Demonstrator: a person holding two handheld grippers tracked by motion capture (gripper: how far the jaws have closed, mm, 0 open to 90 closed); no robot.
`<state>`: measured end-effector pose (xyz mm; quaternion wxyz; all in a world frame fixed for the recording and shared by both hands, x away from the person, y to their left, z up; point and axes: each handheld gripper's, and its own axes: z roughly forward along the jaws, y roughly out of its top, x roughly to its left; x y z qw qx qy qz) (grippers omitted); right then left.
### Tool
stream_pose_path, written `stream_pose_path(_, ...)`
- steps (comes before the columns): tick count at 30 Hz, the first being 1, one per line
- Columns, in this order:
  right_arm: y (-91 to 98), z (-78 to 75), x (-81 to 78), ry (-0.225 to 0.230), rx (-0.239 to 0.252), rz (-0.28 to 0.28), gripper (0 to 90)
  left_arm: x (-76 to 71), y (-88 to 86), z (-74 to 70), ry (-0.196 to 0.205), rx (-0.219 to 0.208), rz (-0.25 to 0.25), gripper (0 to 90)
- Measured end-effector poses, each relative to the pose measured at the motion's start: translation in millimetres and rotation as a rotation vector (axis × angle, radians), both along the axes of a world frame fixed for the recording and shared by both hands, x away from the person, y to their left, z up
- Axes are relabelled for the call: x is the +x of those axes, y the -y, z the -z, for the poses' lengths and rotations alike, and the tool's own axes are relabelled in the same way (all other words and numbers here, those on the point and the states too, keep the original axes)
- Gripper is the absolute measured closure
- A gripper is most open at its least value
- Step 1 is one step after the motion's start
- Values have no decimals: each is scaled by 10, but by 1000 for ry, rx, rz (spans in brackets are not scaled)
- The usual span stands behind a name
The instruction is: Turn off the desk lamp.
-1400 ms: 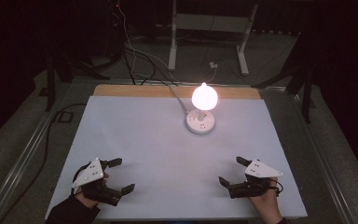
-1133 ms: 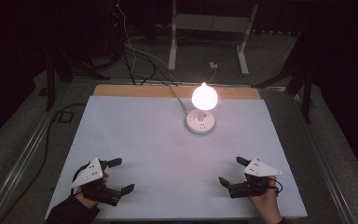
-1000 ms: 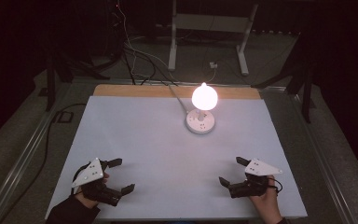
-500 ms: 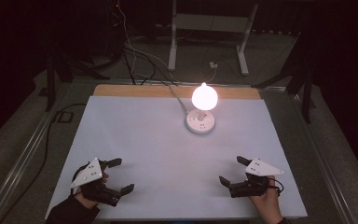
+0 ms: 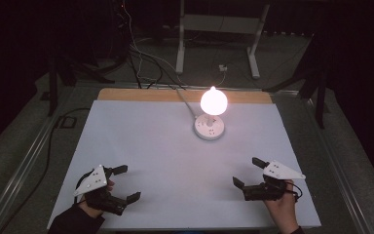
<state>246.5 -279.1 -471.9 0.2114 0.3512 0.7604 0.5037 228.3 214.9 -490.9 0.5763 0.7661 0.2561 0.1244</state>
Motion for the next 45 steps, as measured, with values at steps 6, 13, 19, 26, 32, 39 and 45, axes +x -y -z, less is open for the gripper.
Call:
stream_pose_path(6, 17, -165, 53, -12, 70, 8, 0, -3, -1, 2, 2, 4, -3, 5)
stream_pose_path(13, 19, -292, 174, 21, 74, 29, 0, -1, -4, 4, -2, 10, -11, 5)
stream_pose_path(19, 25, -337, 268, 29, 80, 32, 0, 0, -7, 4, -3, 7, -12, 5)
stream_pose_path(26, -11, -365, 433, 37, 77, 40, 0, -1, -2, 2, -3, 10, -11, 5)
stream_pose_path(32, -69, -361, 575, 26, 85, 33, 0, -3, -1, 2, -3, 10, -10, 5)
stream_pose_path(39, -153, -327, 745, 9, 71, 29, 0, -5, -1, 0, -1, 9, -7, 5)
stream_pose_path(45, -227, -269, 861, -3, 41, 18, 0, -6, -1, -2, -2, 8, -8, 5)
